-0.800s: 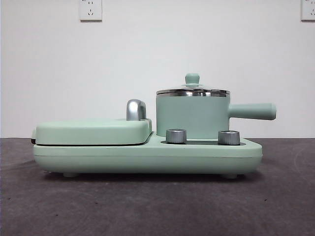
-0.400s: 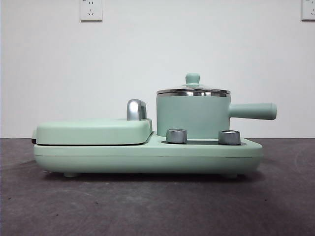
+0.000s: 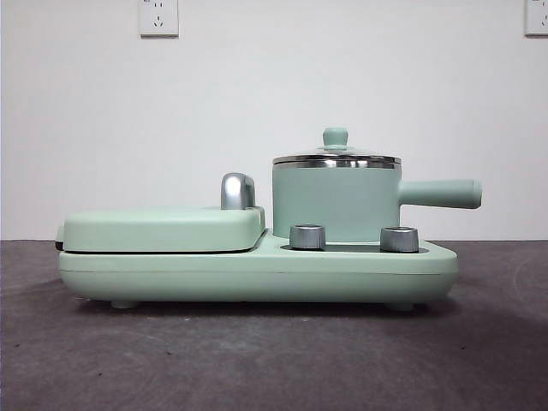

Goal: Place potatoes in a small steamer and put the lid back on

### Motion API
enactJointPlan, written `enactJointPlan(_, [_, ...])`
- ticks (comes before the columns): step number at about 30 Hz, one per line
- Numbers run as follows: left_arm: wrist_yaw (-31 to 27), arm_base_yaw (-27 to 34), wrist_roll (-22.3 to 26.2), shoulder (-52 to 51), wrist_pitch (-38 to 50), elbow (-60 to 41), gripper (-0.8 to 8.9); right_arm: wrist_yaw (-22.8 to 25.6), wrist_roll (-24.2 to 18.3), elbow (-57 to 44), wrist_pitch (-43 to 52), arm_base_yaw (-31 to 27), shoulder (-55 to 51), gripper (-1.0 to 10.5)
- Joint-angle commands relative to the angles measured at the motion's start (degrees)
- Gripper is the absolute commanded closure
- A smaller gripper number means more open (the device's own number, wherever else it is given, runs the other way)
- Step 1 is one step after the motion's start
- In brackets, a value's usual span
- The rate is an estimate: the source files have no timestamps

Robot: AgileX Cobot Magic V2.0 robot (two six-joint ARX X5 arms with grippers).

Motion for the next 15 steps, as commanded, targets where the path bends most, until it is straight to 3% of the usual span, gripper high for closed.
enactJointPlan(1, [-0.22, 0.07, 0.57, -0.09, 0.11, -0.85, 7.94, 0.61, -1.55, -2.14, 0.96, 0.55, -2.38, 9.3])
enactJointPlan(8, [-0.22, 0.07, 0.57, -0.09, 0.11, -0.85, 7.94, 3.41, -2.86, -3.15, -3.28, 2.69, -3.3, 9.3])
enactJointPlan(15, [-0.22, 0.07, 0.57, -0.09, 0.11, -0.85, 7.94, 3.3, -4.28, -3.15, -3.3, 2.93, -3.3, 9.3])
